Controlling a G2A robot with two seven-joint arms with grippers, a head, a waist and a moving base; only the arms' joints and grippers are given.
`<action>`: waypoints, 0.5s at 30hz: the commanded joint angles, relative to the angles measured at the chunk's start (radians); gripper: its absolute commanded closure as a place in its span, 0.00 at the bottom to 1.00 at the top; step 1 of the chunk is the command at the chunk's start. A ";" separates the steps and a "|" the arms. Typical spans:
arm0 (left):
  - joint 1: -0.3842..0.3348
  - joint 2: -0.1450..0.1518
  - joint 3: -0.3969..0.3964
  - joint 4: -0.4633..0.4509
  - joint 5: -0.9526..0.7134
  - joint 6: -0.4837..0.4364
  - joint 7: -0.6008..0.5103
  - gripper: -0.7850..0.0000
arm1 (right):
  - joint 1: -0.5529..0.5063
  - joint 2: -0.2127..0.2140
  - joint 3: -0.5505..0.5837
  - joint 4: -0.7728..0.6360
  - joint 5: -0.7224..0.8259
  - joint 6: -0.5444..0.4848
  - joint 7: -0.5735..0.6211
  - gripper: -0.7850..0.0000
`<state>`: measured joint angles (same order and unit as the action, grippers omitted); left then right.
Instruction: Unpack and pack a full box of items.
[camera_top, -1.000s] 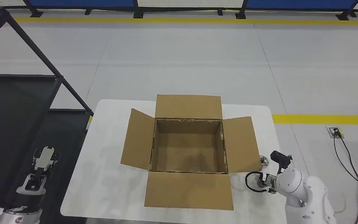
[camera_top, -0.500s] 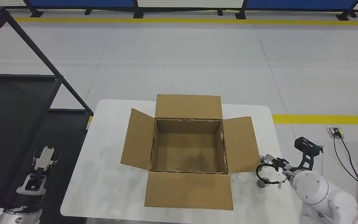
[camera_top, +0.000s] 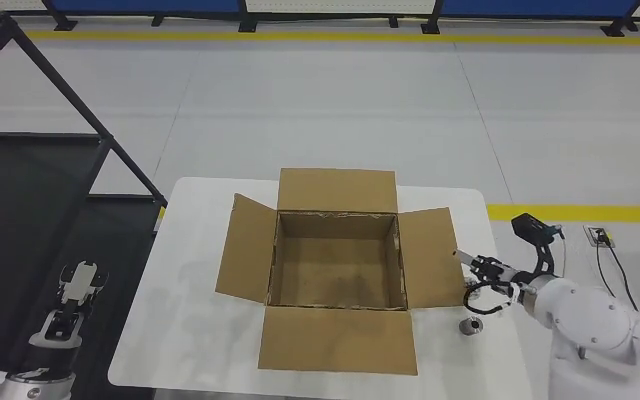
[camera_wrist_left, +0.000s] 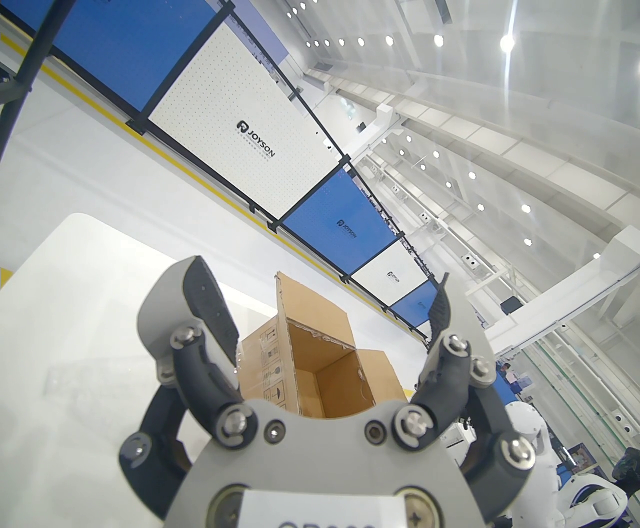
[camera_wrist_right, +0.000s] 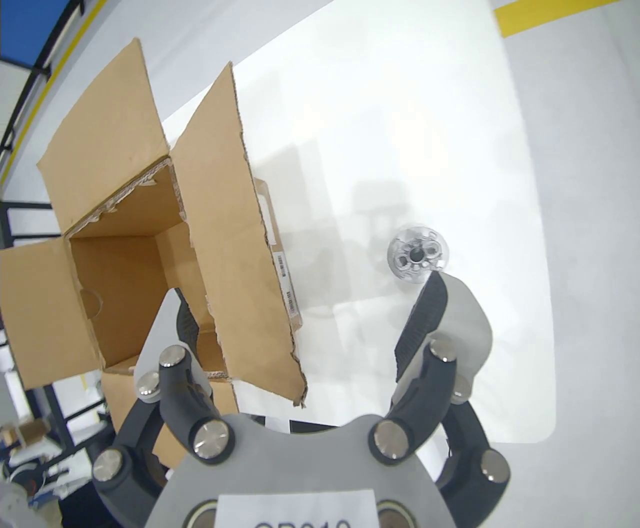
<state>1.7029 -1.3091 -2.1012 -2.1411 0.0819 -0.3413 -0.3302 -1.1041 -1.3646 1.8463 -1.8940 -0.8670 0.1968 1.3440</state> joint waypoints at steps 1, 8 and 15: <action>0.000 0.000 0.000 0.000 0.000 0.000 0.000 0.00 | 0.028 0.012 0.071 0.121 0.150 -0.146 0.023 0.00; 0.000 0.000 0.000 0.000 0.000 0.000 0.000 0.00 | 0.076 0.046 0.166 0.390 0.477 -0.456 0.084 0.24; 0.000 0.000 0.000 0.000 0.000 0.000 0.000 0.00 | 0.120 0.071 0.122 0.504 0.538 -0.525 0.090 0.55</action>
<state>1.7029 -1.3091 -2.1012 -2.1411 0.0819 -0.3413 -0.3302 -0.9899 -1.2966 1.9763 -1.4022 -0.3331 -0.3291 1.4358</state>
